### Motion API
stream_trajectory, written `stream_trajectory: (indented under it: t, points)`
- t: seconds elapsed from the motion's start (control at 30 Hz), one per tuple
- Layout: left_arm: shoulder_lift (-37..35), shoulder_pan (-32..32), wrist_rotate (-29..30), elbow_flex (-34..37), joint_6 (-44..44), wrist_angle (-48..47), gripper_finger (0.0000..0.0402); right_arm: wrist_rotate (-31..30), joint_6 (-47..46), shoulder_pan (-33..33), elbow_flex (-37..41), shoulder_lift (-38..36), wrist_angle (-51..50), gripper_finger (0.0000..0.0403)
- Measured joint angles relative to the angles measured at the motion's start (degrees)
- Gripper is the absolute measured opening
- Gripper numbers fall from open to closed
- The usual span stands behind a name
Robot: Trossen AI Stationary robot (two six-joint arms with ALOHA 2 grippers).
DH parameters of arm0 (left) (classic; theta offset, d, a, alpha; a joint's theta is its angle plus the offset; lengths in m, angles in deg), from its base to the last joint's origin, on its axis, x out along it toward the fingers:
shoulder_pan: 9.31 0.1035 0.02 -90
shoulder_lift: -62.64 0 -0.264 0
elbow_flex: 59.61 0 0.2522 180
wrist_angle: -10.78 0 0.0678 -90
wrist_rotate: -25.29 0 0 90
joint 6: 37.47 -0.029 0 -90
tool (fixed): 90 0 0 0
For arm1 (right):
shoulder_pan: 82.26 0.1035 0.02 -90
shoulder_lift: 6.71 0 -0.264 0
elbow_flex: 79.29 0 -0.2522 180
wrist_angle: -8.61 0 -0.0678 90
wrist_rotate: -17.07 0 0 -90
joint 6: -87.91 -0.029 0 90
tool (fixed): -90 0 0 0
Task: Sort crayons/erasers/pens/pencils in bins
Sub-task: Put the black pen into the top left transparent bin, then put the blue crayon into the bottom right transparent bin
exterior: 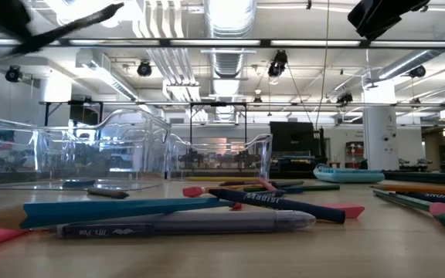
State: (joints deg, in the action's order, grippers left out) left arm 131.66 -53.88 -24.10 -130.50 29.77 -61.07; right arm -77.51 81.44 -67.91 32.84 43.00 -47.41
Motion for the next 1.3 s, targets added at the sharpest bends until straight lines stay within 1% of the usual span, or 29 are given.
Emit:
stream_trajectory:
  t: [0.07,0.13,0.2,0.33,0.4,0.47,0.5,0.57,0.63,0.73,0.83,0.9,1.0,1.07,1.13,1.23,1.3]
  points:
    - [-3.3,7.1,1.1,-0.4,-3.6,-3.3,0.0012,0.0,0.4,0.0,0.0,0.0,0.4,0.0100]
    - [-6.6,15.9,1.2,-0.4,-9.2,-4.7,0.0012,0.0,0.6,0.0,0.0,0.0,1.1,0.0100]
    - [-9.6,26.1,-0.8,-0.4,-16.2,-4.9,0.0012,0.0,0.5,0.0,0.0,0.0,1.2,0.0100]
    - [-12.0,48.7,-9.3,-0.5,-30.2,-4.0,0.0012,0.0,0.5,0.0,0.0,0.1,1.0,0.0100]
    - [-12.0,58.2,-14.7,-0.5,-35.2,-3.9,0.0012,0.0,0.6,0.0,0.0,0.1,1.0,0.0100]
    - [-11.0,66.0,-19.3,-0.5,-39.3,-3.6,0.0012,0.0,1.0,0.0,0.0,0.1,1.0,0.0100]
    - [-10.5,68.9,-21.5,-0.4,-40.6,-3.4,0.0016,0.0,1.2,0.0,0.0,0.1,1.0,0.0100]
    - [-9.2,73.0,-23.9,-0.4,-42.3,-3.2,0.0039,0.0,1.3,0.0,0.0,0.1,1.0,0.0100]
    - [-8.0,74.6,-23.9,-0.4,-43.8,-2.4,0.0074,0.0,1.5,0.0,0.0,0.1,1.0,0.0100]
    - [-6.2,74.7,-22.4,-0.4,-44.6,-2.4,0.0125,0.0,1.5,0.0,0.0,0.3,1.0,0.0100]
    - [-4.9,74.5,-21.3,-0.7,-45.2,-2.4,0.0164,0.0,1.3,0.0,0.0,0.3,1.0,0.0100]
    - [-4.6,74.3,-21.2,-1.0,-45.4,-2.4,0.0180,0.0,0.8,0.0,0.1,0.3,1.0,0.0100]
    - [-6.0,72.3,-21.5,-2.1,-46.6,-1.3,0.0186,0.0,0.1,0.0,0.4,0.3,1.0,0.0100]
    - [-8.7,69.3,-21.5,-2.2,-46.7,2.2,0.0182,0.0,-0.3,0.0,0.7,0.3,1.1,0.0100]
    - [-11.9,64.6,-21.5,-1.1,-46.7,9.0,0.0176,0.0,-0.4,0.0,1.2,0.3,1.2,0.0100]
    - [-15.2,55.4,-19.8,2.1,-46.7,18.5,0.0163,0.0,-0.4,0.0,3.0,0.3,3.1,0.0100]
    - [-16.4,48.3,-16.6,4.5,-47.0,24.6,0.0154,0.0,0.3,0.0,4.6,0.3,6.1,0.0100]
